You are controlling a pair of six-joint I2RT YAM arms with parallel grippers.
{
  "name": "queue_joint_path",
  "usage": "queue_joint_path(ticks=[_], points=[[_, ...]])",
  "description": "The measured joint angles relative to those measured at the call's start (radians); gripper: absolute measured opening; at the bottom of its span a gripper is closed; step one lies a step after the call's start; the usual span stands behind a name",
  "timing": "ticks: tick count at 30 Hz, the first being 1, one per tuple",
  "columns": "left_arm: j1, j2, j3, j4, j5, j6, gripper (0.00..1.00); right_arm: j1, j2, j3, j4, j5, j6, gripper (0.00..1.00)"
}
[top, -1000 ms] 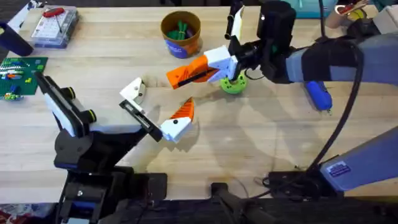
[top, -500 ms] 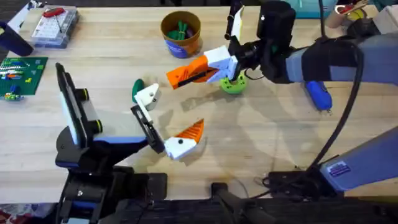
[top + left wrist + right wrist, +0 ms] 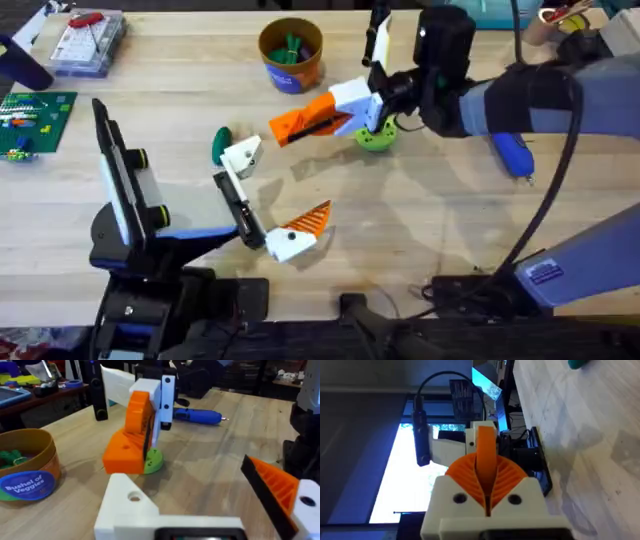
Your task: Pick up the gripper from the table and insert it into the empty holder that is missing its gripper. Then pick up a screw, insert it into the mounting hole, and use the screwdriver to tighten it. Finally, clean up the table by picking up the vegetable and placing it into the bucket.
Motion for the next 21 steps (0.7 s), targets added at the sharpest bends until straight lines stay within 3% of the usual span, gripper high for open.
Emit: queue_joint_path(ticks=[8,17,21], points=[[0.0,0.0,0.0,0.0,0.0,0.002,0.99,0.02,-0.016,-0.087,-0.005,0.0,-0.03,0.017],[0.0,0.0,0.0,0.0,0.0,0.002,0.99,0.137,-0.043,-0.088,-0.006,-0.001,-0.054,0.017],[0.0,0.0,0.0,0.0,0.0,0.005,0.99,0.149,-0.043,-0.088,-0.006,-0.003,-0.059,0.017]])
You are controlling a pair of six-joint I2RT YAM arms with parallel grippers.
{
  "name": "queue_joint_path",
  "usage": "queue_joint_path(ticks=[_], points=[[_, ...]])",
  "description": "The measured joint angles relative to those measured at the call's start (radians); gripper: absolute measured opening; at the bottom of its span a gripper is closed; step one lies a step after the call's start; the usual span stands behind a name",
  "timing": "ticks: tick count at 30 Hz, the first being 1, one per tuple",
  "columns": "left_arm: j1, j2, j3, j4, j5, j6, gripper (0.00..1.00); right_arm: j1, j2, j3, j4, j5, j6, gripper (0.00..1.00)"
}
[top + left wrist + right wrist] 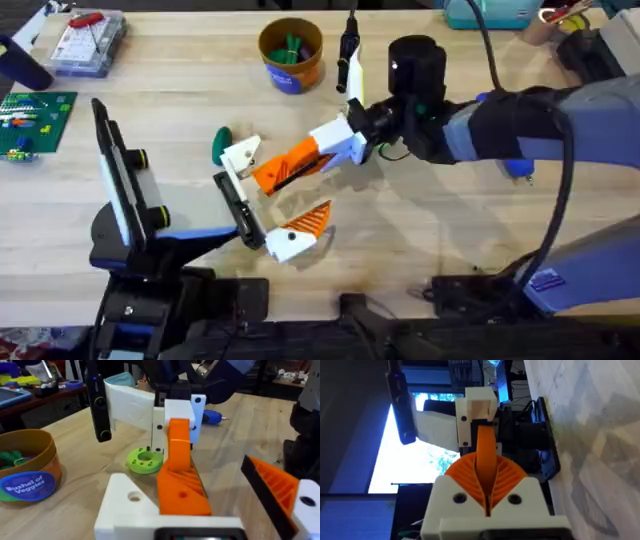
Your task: Pick up the gripper from the table and insert it into the empty holder that is missing its gripper. Then pick up a screw, insert it into the mounting hole, and use the screwdriver to tighten it. Finally, clean up the table by picking up the vegetable and placing it into the bucket.
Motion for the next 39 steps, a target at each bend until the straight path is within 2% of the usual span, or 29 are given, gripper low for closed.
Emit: queue_joint_path(ticks=[17,39], points=[[0.0,0.0,0.0,0.0,0.0,0.0,0.99,-0.042,0.0,0.004,0.023,0.011,-0.024,0.017],[0.0,0.0,0.0,0.0,-0.001,0.001,0.99,-0.039,0.0,0.014,0.069,0.01,-0.009,0.017]])
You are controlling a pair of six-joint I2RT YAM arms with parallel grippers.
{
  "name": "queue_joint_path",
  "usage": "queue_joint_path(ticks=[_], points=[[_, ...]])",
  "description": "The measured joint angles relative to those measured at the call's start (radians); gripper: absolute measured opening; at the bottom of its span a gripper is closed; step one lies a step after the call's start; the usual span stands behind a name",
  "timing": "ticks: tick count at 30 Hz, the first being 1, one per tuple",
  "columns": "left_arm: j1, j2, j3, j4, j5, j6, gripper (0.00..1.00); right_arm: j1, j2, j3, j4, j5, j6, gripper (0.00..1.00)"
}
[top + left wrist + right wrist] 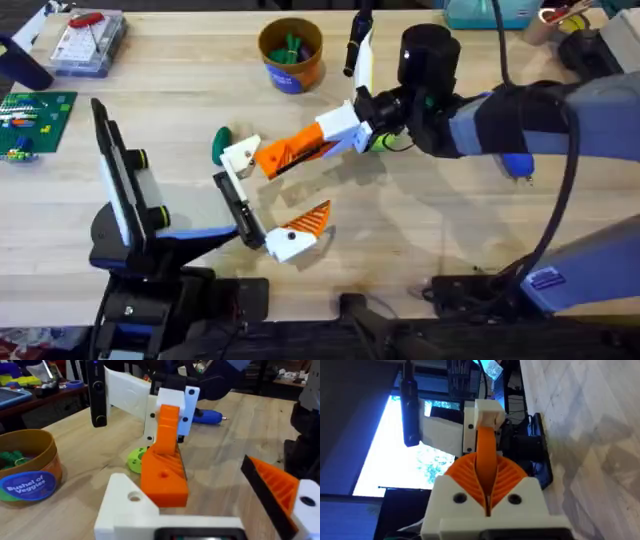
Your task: Pick up the gripper from the table and insert it into the empty holder that is missing its gripper. Then pick up a screw, insert it into the mounting hole, and use the screwdriver to tighten it. Finally, clean up the table by picking up the vegetable and placing it into the bucket.
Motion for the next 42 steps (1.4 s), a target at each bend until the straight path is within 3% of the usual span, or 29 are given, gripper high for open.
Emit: queue_joint_path(ticks=[24,42], points=[[0.0,0.0,0.0,-0.002,0.007,0.0,0.99,0.017,0.0,0.001,-0.017,0.035,0.04,0.017],[0.006,0.0,0.0,-0.004,-0.03,-0.001,0.99,0.035,0.0,0.001,0.015,0.088,0.039,0.017]])
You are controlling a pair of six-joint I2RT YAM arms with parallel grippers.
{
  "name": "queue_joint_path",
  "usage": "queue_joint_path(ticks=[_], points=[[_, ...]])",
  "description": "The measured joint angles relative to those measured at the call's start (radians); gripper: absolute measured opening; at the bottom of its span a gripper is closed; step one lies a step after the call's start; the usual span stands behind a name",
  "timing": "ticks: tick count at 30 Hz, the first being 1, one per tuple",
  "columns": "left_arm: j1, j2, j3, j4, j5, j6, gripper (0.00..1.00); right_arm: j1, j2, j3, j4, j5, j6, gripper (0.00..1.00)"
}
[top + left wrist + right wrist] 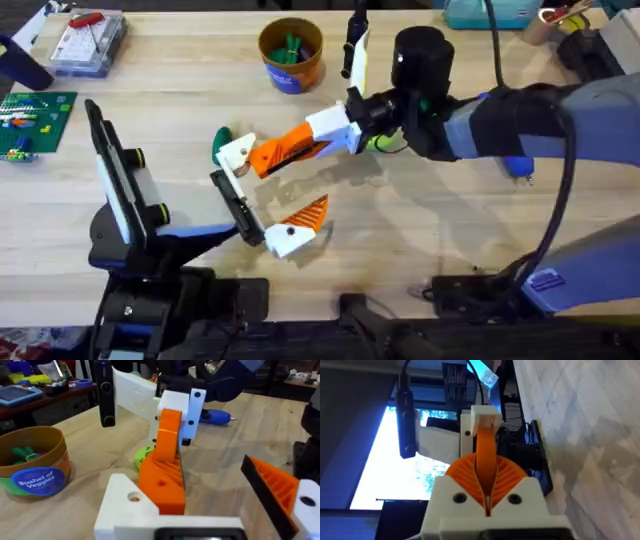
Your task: Pick up the gripper from the table and insert it into the empty holder that is missing its gripper. Then pick up a screw, insert it into the mounting hole, and use the screwdriver to tighten it. Finally, clean up the table by picking up the vegetable and placing it into the bucket.
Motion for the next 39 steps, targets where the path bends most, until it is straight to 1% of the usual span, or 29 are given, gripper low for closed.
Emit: queue_joint_path(ticks=[16,25,28,29,35,39], points=[[0.002,0.0,0.0,0.0,-0.009,-0.009,0.99,0.001,0.015,0.006,0.008,0.025,0.015,0.017],[0.007,0.0,0.0,0.001,-0.016,-0.019,0.99,0.002,0.042,0.012,0.044,0.029,0.017,0.017],[0.007,0.0,0.0,0.001,-0.022,-0.016,0.99,0.003,0.047,0.012,0.116,0.033,0.043,0.017],[0.007,0.0,0.0,0.003,-0.032,-0.005,0.99,0.007,0.06,0.012,0.191,0.041,0.082,0.017],[0.007,0.0,0.0,0.003,-0.035,0.001,0.99,0.007,0.063,0.012,0.205,0.045,0.14,0.017],[0.007,0.0,0.0,0.005,-0.038,0.013,0.99,0.005,0.067,0.012,0.26,0.054,0.18,0.017]])
